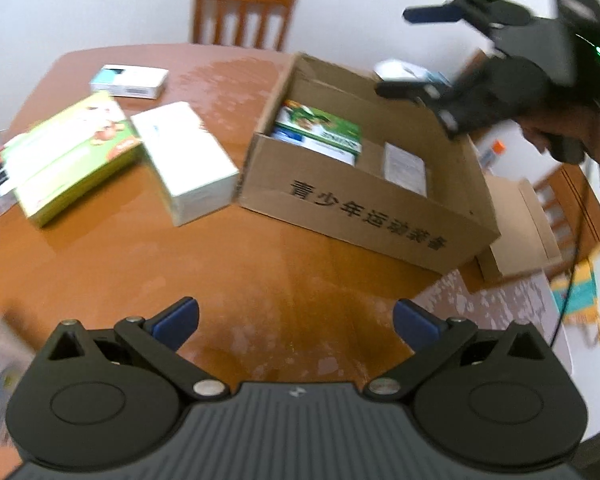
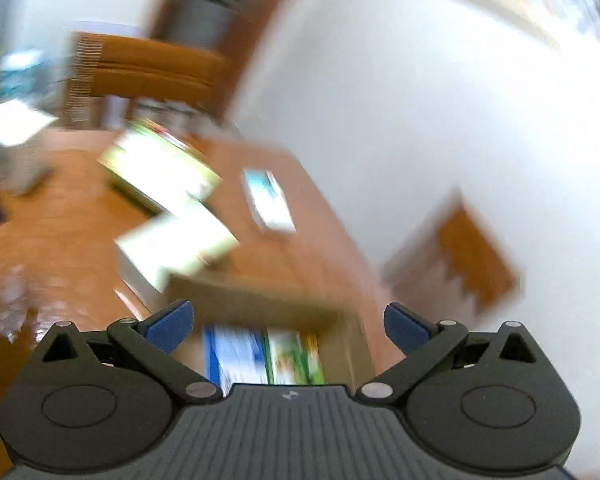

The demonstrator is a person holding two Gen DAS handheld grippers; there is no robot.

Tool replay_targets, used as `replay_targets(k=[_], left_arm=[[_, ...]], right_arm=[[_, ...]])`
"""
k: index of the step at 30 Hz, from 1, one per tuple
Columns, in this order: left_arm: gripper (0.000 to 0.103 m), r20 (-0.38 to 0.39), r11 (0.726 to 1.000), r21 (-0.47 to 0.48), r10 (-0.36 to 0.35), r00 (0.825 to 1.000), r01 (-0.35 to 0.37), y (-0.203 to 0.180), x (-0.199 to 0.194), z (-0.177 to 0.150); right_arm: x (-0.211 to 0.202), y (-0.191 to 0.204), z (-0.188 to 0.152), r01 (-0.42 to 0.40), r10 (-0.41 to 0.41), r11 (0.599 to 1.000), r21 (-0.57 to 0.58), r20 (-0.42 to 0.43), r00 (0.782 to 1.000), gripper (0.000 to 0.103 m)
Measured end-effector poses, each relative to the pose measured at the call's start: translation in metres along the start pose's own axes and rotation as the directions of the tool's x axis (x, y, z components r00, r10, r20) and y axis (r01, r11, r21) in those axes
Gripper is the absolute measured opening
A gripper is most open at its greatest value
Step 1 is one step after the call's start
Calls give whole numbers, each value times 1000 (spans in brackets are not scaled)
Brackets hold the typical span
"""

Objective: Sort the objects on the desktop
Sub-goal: 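Move the right gripper back to the table toward the green cough granules box, then close the right gripper on the green cough granules box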

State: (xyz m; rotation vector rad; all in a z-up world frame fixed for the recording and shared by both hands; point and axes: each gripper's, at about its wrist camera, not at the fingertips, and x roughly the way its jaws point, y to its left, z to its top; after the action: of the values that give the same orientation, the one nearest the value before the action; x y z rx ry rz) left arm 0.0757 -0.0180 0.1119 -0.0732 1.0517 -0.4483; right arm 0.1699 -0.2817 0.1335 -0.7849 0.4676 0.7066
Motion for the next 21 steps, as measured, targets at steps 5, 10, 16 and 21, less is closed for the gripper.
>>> replay_targets(k=[5,10,16,21], left_arm=[[103,50,996,-60,76,996,-73,6,-31,-20],[103,94,982,-123,154,984,-142,12,-61,-40],[103,90,984,-131,137,986,-125,42,-67,-50],[103,82,986,-139,108,991,-96,70,-65,-53]], right_arm=[[7,75,39,-8,58,906,-423,104,993,103],[58,85,102,-200,243,874,-442,42,969,103],[143,119,143,-217,236,758,-615,-51,970,103],[204,152,152,-249,229,666,-704,-125,965,103]])
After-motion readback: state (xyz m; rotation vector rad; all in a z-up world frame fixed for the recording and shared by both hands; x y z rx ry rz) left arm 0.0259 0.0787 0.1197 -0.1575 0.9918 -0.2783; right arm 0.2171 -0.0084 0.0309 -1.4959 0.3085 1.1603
